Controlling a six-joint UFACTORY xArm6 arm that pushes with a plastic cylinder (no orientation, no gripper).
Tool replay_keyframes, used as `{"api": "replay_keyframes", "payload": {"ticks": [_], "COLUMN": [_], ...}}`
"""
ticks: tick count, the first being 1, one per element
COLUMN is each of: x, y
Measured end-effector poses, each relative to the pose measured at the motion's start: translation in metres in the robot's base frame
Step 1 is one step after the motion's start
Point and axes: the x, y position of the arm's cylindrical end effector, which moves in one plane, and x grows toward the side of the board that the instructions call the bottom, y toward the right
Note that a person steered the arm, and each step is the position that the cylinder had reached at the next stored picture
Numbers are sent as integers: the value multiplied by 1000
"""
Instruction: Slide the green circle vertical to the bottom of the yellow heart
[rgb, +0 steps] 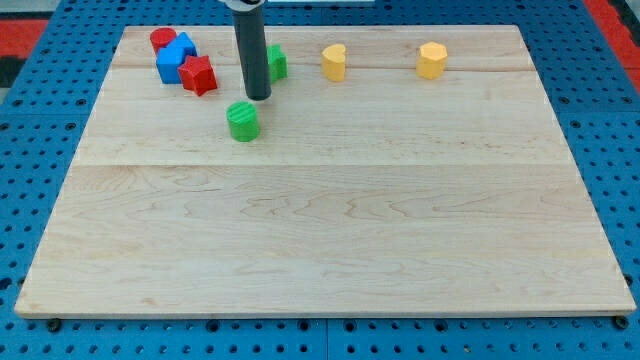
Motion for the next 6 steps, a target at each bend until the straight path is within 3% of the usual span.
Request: {"api": "replay_keyframes", "payload": {"ticks": [2,3,6], "x": [22,58,37], "y": [-72,-75,51]}}
